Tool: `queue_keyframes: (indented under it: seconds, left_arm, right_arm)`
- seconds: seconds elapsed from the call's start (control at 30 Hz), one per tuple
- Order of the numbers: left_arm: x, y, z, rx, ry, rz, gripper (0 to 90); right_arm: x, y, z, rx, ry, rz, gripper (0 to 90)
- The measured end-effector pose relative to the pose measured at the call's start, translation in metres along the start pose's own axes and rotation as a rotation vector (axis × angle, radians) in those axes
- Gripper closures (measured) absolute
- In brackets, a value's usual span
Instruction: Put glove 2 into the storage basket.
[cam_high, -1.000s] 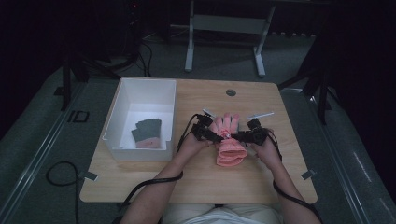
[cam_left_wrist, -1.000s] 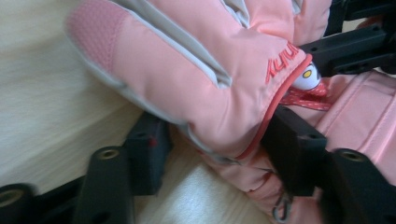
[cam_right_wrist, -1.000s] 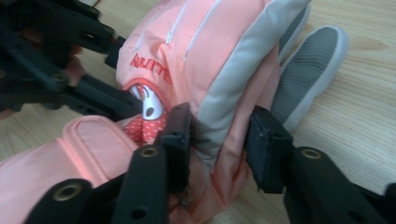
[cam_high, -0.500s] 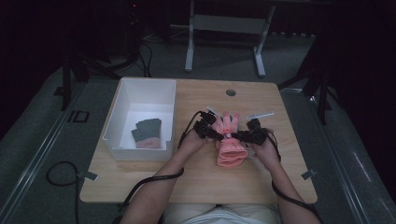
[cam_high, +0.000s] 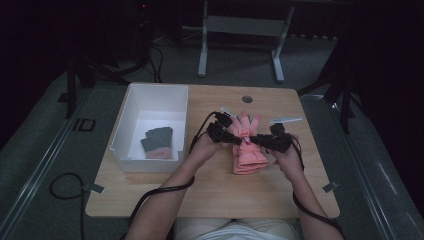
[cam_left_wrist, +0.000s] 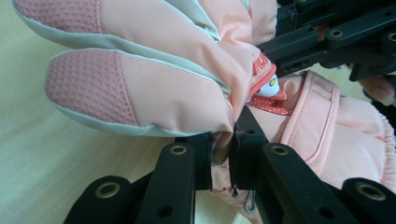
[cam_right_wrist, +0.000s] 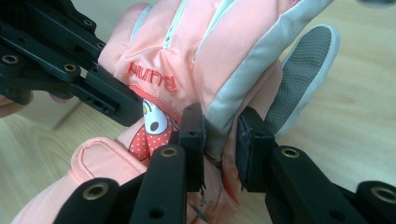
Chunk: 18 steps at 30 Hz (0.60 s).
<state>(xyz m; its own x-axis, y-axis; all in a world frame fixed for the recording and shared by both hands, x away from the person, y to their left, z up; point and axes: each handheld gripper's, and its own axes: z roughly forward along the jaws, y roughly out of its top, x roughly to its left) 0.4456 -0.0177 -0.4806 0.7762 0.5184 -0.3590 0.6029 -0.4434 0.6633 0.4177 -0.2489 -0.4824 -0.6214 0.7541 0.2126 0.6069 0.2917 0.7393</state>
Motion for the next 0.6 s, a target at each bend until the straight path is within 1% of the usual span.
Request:
queue_keyframes:
  seconds: [0.07, 0.17, 0.23, 0.4, 0.6]
  left_arm:
    - [-0.003, 0.005, -0.007, -0.014, -0.006, 0.009, 80.5]
    - [-0.008, 0.011, -0.016, -0.025, 0.004, 0.023, 80.5]
    - [-0.01, 0.015, -0.022, -0.024, 0.011, 0.029, 80.5]
    - [-0.016, 0.023, -0.038, -0.027, 0.033, 0.048, 80.4]
    - [-0.02, 0.029, -0.052, -0.028, 0.057, 0.063, 80.4]
  right_arm:
    - [0.002, 0.005, -0.007, -0.02, 0.004, -0.001, 74.6]
    - [0.005, 0.012, -0.015, -0.051, 0.007, -0.005, 74.5]
    - [0.007, 0.016, -0.019, -0.062, 0.008, -0.008, 74.6]
    - [0.012, 0.026, -0.025, -0.088, 0.027, -0.01, 74.5]
    - [0.019, 0.037, -0.028, -0.101, 0.035, -0.022, 74.5]
